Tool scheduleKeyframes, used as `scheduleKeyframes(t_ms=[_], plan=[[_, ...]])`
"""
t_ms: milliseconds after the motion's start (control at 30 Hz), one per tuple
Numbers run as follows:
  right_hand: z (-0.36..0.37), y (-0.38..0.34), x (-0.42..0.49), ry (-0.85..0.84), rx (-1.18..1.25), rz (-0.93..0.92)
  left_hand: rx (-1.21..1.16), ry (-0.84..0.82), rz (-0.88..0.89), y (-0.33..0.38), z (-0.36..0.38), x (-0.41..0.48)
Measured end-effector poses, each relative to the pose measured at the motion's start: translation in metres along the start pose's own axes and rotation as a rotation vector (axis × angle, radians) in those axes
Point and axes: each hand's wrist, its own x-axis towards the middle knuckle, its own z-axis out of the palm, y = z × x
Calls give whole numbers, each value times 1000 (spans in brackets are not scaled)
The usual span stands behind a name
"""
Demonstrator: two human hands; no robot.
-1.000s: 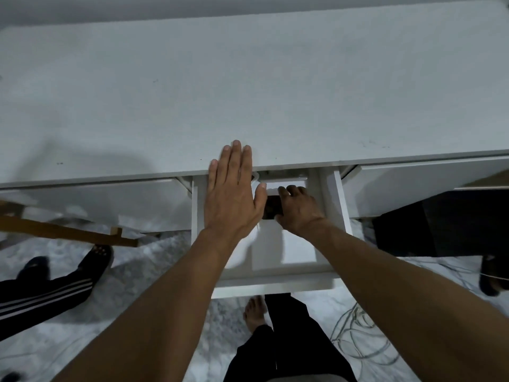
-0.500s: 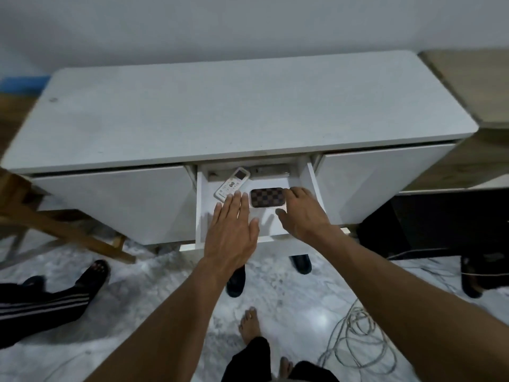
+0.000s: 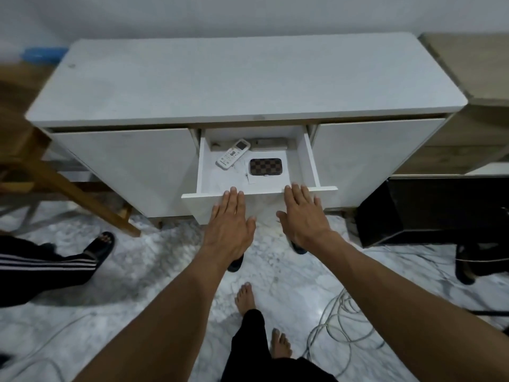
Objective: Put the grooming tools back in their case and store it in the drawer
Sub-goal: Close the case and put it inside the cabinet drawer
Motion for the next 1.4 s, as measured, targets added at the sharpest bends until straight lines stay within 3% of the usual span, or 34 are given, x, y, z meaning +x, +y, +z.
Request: scheduleKeyframes(t_ms=[300, 833, 1400], plan=[[-3, 4, 14, -50, 4, -32, -12, 27, -38, 4, 7, 12], [-43, -4, 133, -26, 34, 9, -41, 19, -29, -20, -33, 136], [-51, -10, 185, -14, 13, 64, -58, -19, 63, -47, -43, 194]])
